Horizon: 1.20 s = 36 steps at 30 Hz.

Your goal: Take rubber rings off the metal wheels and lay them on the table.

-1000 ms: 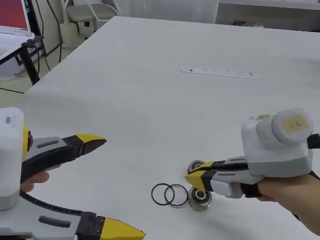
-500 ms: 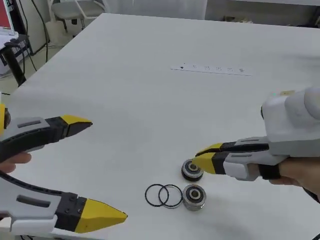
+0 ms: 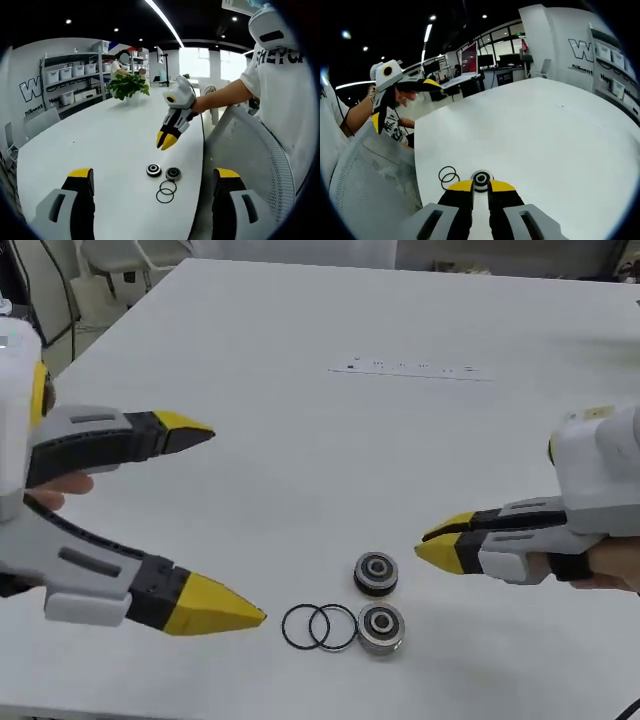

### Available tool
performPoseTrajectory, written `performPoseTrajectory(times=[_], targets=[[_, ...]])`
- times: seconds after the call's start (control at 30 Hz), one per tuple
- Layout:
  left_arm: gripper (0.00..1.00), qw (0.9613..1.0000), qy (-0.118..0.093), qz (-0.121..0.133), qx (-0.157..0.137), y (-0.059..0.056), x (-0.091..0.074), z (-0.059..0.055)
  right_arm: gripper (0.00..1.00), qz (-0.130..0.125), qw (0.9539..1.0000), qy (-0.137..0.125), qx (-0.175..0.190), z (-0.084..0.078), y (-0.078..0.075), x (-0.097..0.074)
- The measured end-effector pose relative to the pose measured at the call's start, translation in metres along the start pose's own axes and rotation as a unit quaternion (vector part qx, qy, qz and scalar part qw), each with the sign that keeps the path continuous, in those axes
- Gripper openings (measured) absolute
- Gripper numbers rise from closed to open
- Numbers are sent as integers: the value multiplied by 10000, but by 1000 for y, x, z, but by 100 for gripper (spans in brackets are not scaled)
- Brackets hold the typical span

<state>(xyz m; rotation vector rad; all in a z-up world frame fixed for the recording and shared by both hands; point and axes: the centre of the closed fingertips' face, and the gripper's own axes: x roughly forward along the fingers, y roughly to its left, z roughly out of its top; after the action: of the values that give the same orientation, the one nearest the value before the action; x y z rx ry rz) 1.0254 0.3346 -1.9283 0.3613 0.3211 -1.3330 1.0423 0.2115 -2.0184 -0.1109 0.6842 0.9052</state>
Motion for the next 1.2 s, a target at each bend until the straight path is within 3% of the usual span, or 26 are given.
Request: performPoseTrajectory(times=[0.17,0.43,0.73,0.9,1.1,1.2], targets=[[96,9998,5,-159,135,9,16,5,7,-16,9999,120,54,-10,-7,4],[90,9987,1,-410,311,14,46,7,8,62,9995,298,-24,-18,-10,14],[83,9975,155,-585,372,20,75,-4,10,171,9987,465,-152,-26,-10,26],[76,9976,102,-627,282,22,93,-11,11,240,9982,511,-189,-29,-9,33],[68,9981,95,-583,170,25,109,-18,12,274,9980,531,-206,-34,-7,36],[61,9980,208,-557,229,25,118,-25,14,261,9981,508,-229,-36,-7,38]])
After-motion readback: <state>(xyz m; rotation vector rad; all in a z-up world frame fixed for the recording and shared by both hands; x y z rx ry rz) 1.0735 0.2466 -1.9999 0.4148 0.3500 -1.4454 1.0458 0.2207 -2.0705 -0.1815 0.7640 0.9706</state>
